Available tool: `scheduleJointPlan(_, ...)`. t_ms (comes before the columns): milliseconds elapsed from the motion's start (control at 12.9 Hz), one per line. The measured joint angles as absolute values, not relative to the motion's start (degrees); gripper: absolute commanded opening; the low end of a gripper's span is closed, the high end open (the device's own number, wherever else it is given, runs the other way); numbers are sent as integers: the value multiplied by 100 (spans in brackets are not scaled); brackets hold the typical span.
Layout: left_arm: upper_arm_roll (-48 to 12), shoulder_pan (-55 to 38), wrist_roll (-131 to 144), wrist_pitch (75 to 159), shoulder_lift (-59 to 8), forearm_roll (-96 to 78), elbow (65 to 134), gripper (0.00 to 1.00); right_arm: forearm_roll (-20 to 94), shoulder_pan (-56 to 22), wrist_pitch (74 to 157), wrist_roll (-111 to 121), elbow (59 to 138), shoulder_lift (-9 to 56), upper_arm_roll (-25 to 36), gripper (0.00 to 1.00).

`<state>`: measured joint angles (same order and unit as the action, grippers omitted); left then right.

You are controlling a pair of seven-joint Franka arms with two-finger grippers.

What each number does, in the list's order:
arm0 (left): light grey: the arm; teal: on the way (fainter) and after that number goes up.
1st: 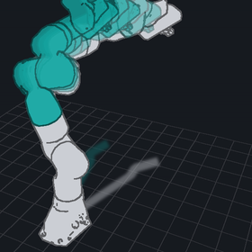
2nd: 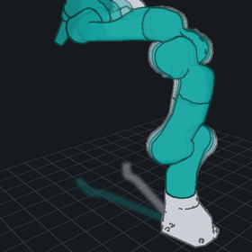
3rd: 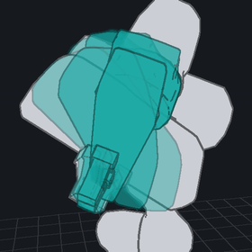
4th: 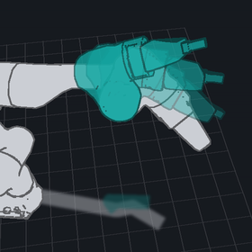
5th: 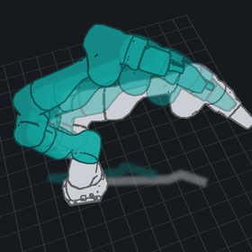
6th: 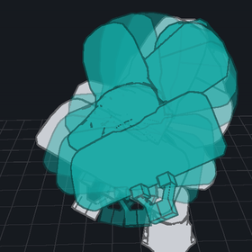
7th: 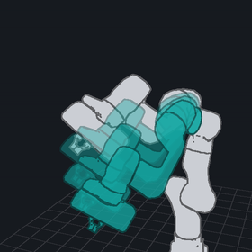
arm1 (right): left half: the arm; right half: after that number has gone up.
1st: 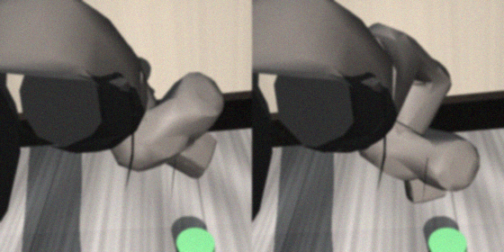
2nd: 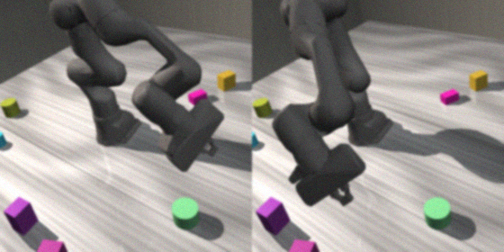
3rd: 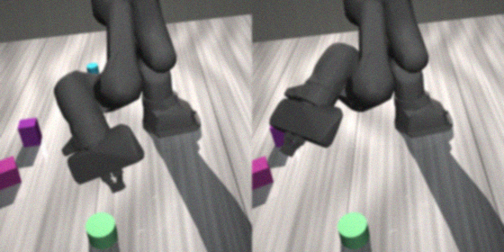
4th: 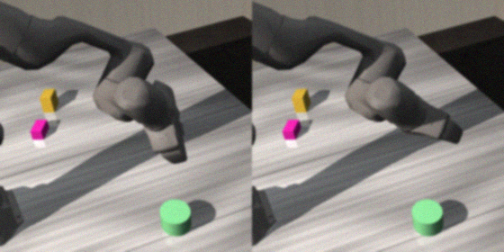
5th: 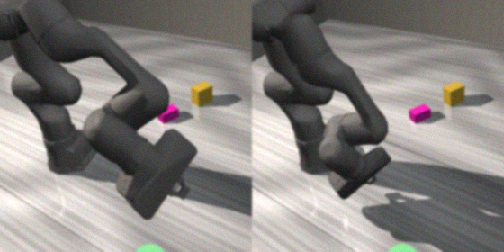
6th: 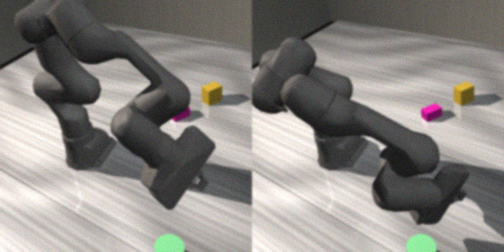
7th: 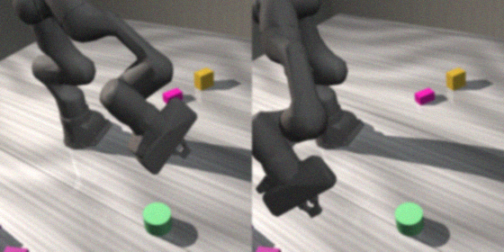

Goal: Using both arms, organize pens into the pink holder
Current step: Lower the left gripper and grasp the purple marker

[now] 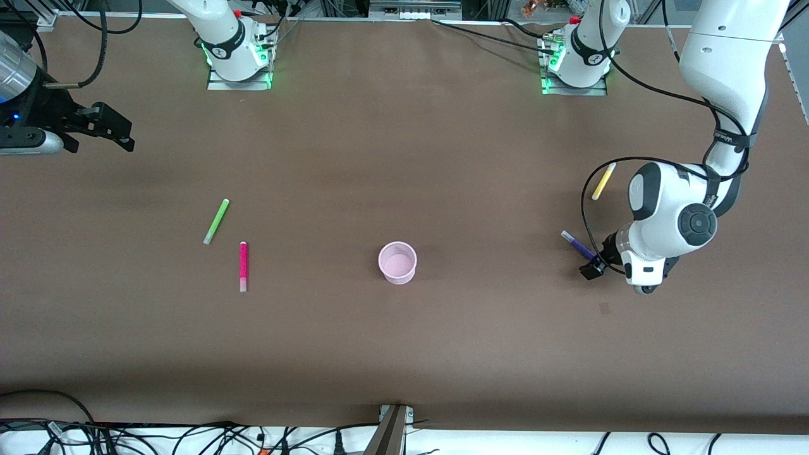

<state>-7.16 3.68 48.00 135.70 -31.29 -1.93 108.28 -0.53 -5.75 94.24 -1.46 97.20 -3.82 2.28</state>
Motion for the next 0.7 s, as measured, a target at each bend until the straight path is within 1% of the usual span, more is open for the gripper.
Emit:
scheduleJointPlan(389, -710, 375, 4800, 14033, -3128, 67, 11240, 88, -53, -574, 9424, -146, 9719, -374, 238, 100)
scheduleJointPlan(467, -704, 389, 4800, 14164, -3129, 143, 11336, 86, -53, -574, 9424, -146, 9720, -373, 239, 100)
scheduleJointPlan(544, -700, 403, 4800, 14295, -3129, 180, 11434, 82, -53, -574, 9424, -146, 9720, -372, 239, 100)
scheduleJointPlan(700, -699, 415, 4800, 14411, -3129, 196, 11538, 55, -53, -574, 9424, -146, 9720, -371, 244, 100)
